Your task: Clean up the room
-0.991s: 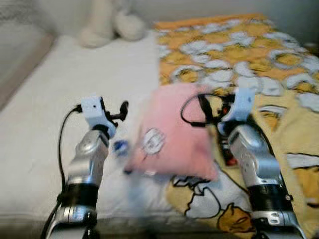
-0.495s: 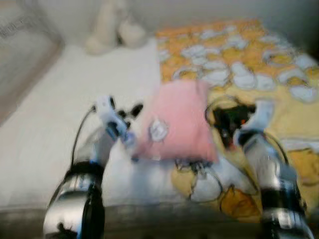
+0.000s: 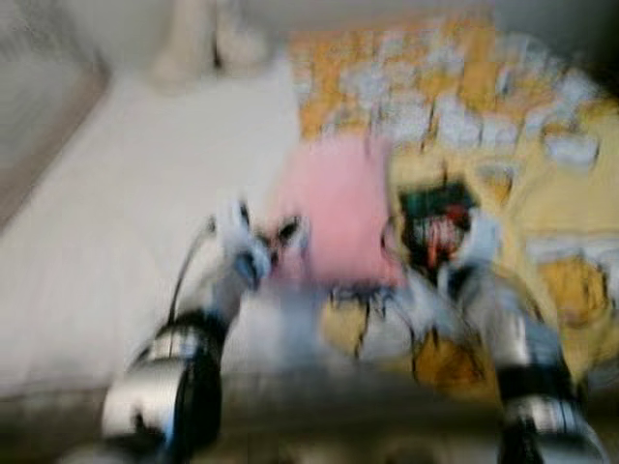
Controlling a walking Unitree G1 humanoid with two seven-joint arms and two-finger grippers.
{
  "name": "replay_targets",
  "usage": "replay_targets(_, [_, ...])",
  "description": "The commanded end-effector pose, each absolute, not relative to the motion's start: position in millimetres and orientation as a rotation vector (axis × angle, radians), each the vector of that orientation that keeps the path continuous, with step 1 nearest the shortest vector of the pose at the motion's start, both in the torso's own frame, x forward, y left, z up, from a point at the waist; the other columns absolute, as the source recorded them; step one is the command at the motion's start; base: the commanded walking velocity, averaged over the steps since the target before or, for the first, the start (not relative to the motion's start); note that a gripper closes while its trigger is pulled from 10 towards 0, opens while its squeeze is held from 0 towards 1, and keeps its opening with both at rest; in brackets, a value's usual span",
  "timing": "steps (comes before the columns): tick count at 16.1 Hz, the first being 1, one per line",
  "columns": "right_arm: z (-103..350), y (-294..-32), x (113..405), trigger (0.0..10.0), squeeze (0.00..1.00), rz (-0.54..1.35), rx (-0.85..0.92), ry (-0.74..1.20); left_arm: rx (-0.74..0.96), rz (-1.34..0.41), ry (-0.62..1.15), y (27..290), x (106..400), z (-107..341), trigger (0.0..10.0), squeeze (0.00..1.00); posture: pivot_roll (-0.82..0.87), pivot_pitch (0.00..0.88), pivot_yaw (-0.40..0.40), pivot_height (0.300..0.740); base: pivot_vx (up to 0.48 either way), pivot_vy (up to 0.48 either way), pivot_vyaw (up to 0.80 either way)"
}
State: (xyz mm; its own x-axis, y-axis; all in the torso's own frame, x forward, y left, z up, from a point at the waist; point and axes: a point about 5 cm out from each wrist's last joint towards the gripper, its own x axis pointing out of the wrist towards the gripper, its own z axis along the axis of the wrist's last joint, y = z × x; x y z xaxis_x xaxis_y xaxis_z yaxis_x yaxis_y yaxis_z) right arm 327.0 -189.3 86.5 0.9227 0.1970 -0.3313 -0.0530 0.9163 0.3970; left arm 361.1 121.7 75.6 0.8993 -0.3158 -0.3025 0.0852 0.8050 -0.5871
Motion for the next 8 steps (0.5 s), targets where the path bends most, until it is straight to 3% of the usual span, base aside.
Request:
replay_targets(1, [94.2, -179.8, 332.6, 10.0, 0.0, 0.174, 0.373, 0.358, -0.586, -0.162, 0.388, 136.6, 362.7, 76.1, 10.0, 0.0, -0.23, 0.07, 0.14, 0.74, 0.0, 0.0, 0.0])
replay_targets(8, [124.6, -168.5, 348.2, 10.0, 0.0, 0.228, 0.343, 0.261, -0.612, -0.079, 0.367, 160.5, 358.4, 69.4, 10.0, 0.0, -0.2, 0.084, 0.123, 0.74, 0.0, 0.0, 0.0])
